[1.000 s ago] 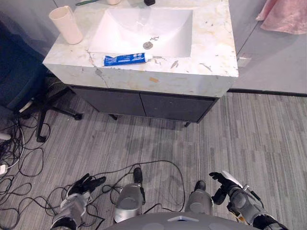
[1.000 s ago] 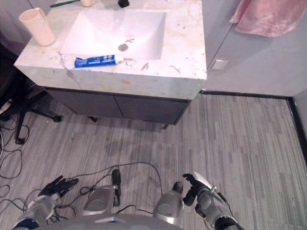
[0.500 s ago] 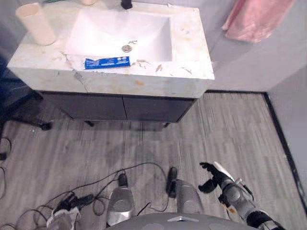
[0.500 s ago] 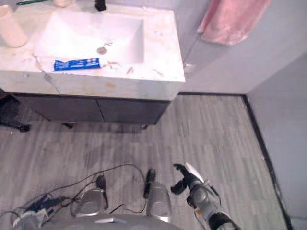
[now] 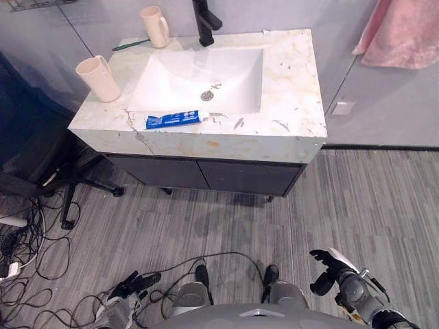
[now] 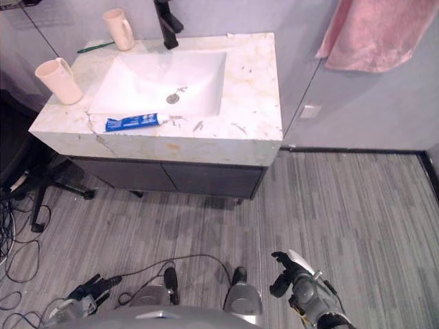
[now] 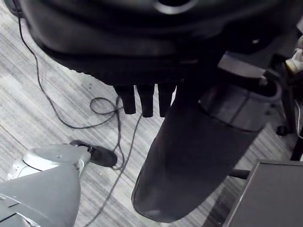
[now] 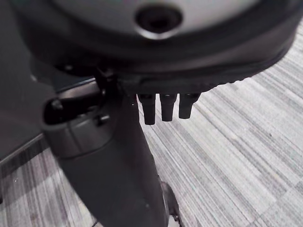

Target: Organize the bathroom.

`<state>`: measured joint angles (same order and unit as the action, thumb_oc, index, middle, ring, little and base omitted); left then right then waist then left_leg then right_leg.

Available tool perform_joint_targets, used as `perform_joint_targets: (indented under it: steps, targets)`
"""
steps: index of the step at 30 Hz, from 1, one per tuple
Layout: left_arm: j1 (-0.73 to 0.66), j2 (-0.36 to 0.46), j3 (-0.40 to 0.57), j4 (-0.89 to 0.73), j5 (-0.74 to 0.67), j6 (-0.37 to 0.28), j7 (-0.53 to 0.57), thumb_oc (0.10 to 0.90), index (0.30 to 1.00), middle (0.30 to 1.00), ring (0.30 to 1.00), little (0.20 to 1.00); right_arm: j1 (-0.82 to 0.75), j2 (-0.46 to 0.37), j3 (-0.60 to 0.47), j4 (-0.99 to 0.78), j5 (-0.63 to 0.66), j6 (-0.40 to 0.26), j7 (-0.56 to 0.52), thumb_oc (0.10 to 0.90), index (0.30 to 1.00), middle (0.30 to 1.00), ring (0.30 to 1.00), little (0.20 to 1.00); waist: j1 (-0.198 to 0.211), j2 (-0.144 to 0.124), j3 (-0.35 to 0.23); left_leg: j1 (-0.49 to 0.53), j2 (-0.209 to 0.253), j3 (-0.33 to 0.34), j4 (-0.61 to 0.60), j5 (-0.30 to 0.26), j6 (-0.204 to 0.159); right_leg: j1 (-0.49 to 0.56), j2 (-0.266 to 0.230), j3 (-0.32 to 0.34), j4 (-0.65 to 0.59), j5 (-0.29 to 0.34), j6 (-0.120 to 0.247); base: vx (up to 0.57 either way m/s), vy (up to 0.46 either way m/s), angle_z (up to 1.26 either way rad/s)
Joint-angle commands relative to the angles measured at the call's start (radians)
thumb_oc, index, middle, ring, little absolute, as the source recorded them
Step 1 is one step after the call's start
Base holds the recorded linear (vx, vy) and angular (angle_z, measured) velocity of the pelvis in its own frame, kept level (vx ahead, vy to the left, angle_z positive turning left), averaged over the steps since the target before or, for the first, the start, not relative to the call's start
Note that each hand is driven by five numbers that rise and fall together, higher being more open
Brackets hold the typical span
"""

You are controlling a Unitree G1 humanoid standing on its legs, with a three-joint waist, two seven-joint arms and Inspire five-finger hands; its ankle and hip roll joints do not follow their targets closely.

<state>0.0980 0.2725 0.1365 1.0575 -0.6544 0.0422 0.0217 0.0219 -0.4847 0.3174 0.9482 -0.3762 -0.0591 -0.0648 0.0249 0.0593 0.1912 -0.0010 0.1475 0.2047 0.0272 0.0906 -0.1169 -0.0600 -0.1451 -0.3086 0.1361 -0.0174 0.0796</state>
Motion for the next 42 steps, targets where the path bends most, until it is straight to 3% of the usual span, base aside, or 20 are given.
perform_joint_targets:
  steps: [1,10,13,14,15,16,17,19,20,22,23,24,28,35,42]
  targets:
    - [0.021,0.071,0.033,-0.036,0.058,-0.080,0.057,0.800,0.900,0.900,0.900,0.900,-0.021,0.012,-0.002,-0.027,0.040,-0.028,-0.038,0.800,0.900,0.900,0.900,0.900,-0.003,-0.055,-0.011,0.036,0.034,0.003,0.086,-0.100,-0.013,0.026,-0.062,-0.012,-0.079,0.023,0.058,0.07,0.006,0.05]
    - [0.033,0.069,0.056,-0.028,0.067,-0.063,0.055,0.800,0.900,0.900,0.900,0.900,-0.010,0.017,0.004,-0.064,0.013,0.008,0.017,0.800,0.900,0.900,0.900,0.900,-0.006,-0.055,-0.029,0.058,0.049,0.002,0.143,-0.087,-0.021,0.050,-0.059,-0.009,-0.078,0.008,0.045,0.06,-0.017,-0.02]
    - [0.041,0.063,0.065,-0.030,0.063,-0.063,0.046,0.800,0.900,0.900,0.900,0.900,-0.005,0.007,0.003,-0.085,0.006,0.024,0.037,0.800,0.900,0.900,0.900,0.900,-0.006,-0.065,-0.025,0.027,0.069,-0.023,0.281,-0.024,-0.042,0.054,-0.042,-0.001,-0.079,-0.004,0.015,0.02,-0.062,-0.16]
    - [0.044,0.059,0.067,-0.036,0.068,-0.061,0.039,0.800,0.900,0.900,0.900,0.900,0.001,-0.006,0.002,-0.096,0.000,0.028,0.050,0.800,0.900,0.900,0.900,0.900,0.000,-0.076,-0.013,-0.039,0.072,-0.052,0.412,0.034,-0.054,0.067,-0.030,0.002,-0.081,-0.014,-0.011,0.01,-0.063,-0.10]
    - [0.044,0.059,0.067,-0.036,0.068,-0.061,0.039,0.800,0.900,0.900,0.900,0.900,0.001,-0.006,0.002,-0.096,0.000,0.028,0.050,0.800,0.900,0.900,0.900,0.900,0.000,-0.076,-0.013,-0.039,0.072,-0.052,0.412,0.034,-0.054,0.067,-0.030,0.002,-0.081,-0.014,-0.011,0.04,-0.086,0.09]
    - [0.040,0.059,0.059,-0.033,0.060,-0.060,0.033,0.800,0.900,0.900,0.900,0.900,0.004,-0.017,-0.001,-0.086,-0.004,0.023,0.056,0.800,0.900,0.900,0.900,0.900,0.008,-0.090,0.006,-0.143,0.051,-0.080,0.545,0.039,-0.038,0.085,-0.028,0.010,-0.076,-0.023,-0.028,0.05,-0.031,0.11]
    - [0.038,0.060,0.058,-0.032,0.061,-0.058,0.032,0.800,0.900,0.900,0.900,0.900,0.003,-0.018,-0.001,-0.082,-0.005,0.023,0.057,0.800,0.900,0.900,0.900,0.900,0.009,-0.089,0.009,-0.156,0.052,-0.080,0.548,0.036,-0.035,0.090,-0.026,0.011,-0.074,-0.027,-0.029,0.13,0.044,0.10]
    - [0.033,0.062,0.049,-0.030,0.056,-0.047,0.032,0.800,0.900,0.900,0.900,0.900,-0.007,-0.020,0.004,-0.056,-0.003,0.021,0.056,0.800,0.900,0.900,0.900,0.900,0.020,-0.077,0.017,-0.158,0.048,-0.084,0.406,0.018,-0.021,0.112,-0.014,0.027,-0.070,-0.042,-0.014,0.18,0.190,-0.08]
    - [0.033,0.059,0.044,-0.028,0.061,-0.046,0.034,0.800,0.900,0.900,0.900,0.900,-0.016,-0.016,0.012,-0.039,0.001,0.018,0.049,0.800,0.900,0.900,0.900,0.900,0.035,-0.062,0.020,-0.149,0.037,-0.107,0.241,0.017,-0.016,0.120,-0.008,0.043,-0.071,-0.045,0.006,0.18,0.207,-0.14]
    - [0.035,0.056,0.042,-0.025,0.082,-0.049,0.031,0.800,0.900,0.900,0.900,0.900,-0.022,-0.009,0.016,-0.019,-0.004,0.005,0.037,0.800,0.900,0.900,0.900,0.900,0.049,-0.054,0.028,-0.142,0.021,-0.129,0.143,0.015,-0.006,0.124,-0.012,0.059,-0.067,-0.048,0.021,0.14,0.146,-0.21]
    - [0.032,0.058,0.044,-0.025,0.100,-0.043,0.033,0.800,0.900,0.900,0.900,0.900,-0.019,-0.002,0.013,-0.013,-0.009,-0.003,0.032,0.800,0.900,0.900,0.900,0.900,0.046,-0.059,0.024,-0.121,0.006,-0.109,0.129,-0.029,0.008,0.119,-0.024,0.055,-0.058,-0.045,0.030,0.11,0.130,-0.31]
    - [0.024,0.062,0.031,-0.030,0.108,-0.031,0.039,0.800,0.900,0.900,0.900,0.900,-0.018,0.009,0.023,-0.017,0.001,0.003,0.018,0.800,0.900,0.900,0.900,0.900,0.043,-0.046,0.016,-0.088,0.002,-0.110,0.075,-0.043,0.013,0.098,-0.033,0.050,-0.019,-0.055,0.036,0.11,0.135,-0.33]
    - [0.033,0.077,0.014,-0.019,0.116,-0.043,0.037,0.800,0.900,0.900,0.900,0.900,-0.004,0.037,0.012,-0.009,0.000,-0.015,0.012,0.800,0.900,0.900,0.900,0.900,0.046,-0.030,0.016,-0.052,-0.044,-0.158,0.073,-0.078,0.032,0.072,-0.067,0.063,0.024,-0.050,0.058,0.12,0.093,0.06]
    - [0.049,0.103,0.024,-0.047,0.069,-0.052,0.044,0.800,0.900,0.900,0.900,0.900,0.016,0.054,0.018,-0.029,0.029,-0.004,-0.001,0.800,0.900,0.900,0.900,0.900,0.056,0.002,0.027,-0.030,-0.072,-0.198,-0.009,-0.063,0.054,0.051,-0.077,0.068,0.035,-0.051,0.077,0.03,0.025,0.04]
    - [0.056,0.105,0.036,-0.075,0.071,-0.069,0.053,0.800,0.900,0.900,0.900,0.900,0.020,0.053,0.013,-0.034,0.064,0.004,-0.024,0.800,0.900,0.900,0.900,0.900,0.066,-0.004,0.025,-0.040,-0.079,-0.194,-0.001,-0.071,0.058,0.064,-0.084,0.061,0.009,-0.045,0.080,0.02,-0.001,0.07]
